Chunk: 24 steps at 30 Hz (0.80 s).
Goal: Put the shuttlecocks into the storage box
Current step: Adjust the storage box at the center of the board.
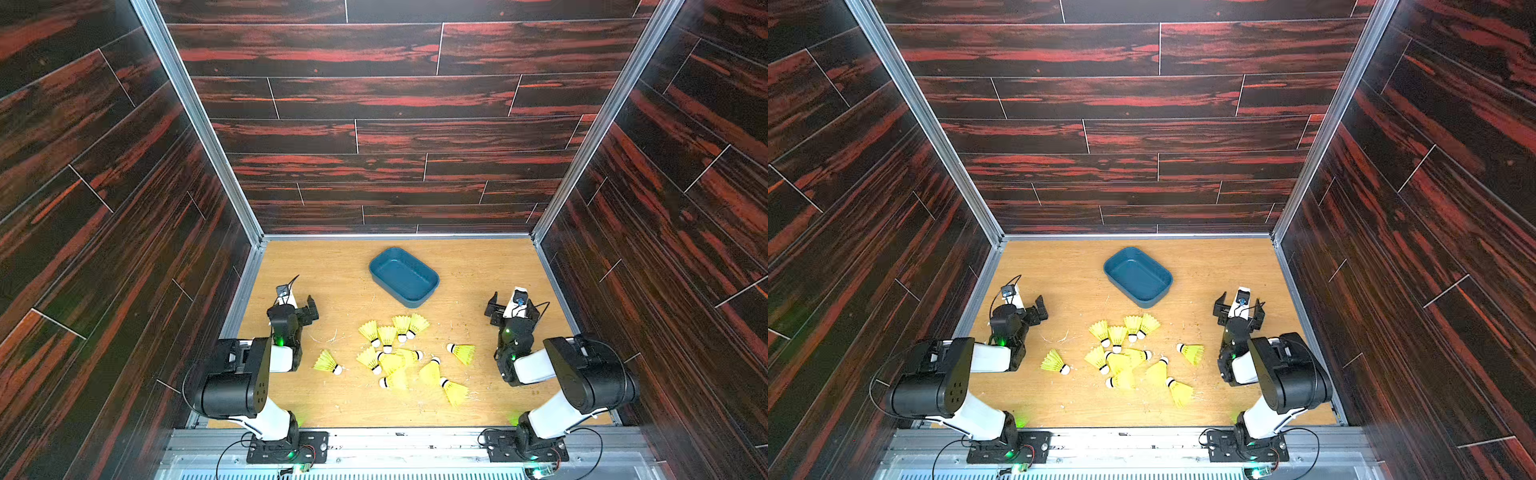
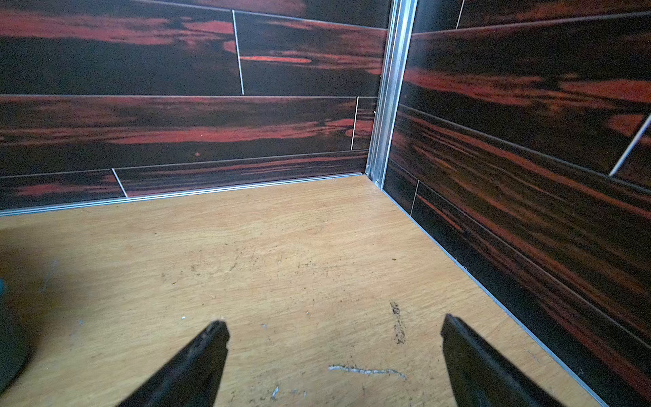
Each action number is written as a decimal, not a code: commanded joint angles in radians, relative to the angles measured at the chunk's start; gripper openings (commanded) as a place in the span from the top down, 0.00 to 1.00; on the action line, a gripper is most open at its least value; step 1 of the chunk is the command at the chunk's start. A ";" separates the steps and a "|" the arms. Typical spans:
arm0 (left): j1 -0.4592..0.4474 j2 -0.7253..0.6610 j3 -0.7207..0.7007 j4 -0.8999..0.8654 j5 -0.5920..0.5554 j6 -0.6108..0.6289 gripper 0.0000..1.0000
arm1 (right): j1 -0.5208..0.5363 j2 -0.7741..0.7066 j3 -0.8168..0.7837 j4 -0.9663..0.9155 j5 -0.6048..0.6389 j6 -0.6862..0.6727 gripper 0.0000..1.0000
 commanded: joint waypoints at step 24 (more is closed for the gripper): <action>-0.002 -0.144 -0.009 -0.045 -0.116 0.001 0.00 | 0.079 -0.116 0.113 -0.222 0.112 -0.093 0.02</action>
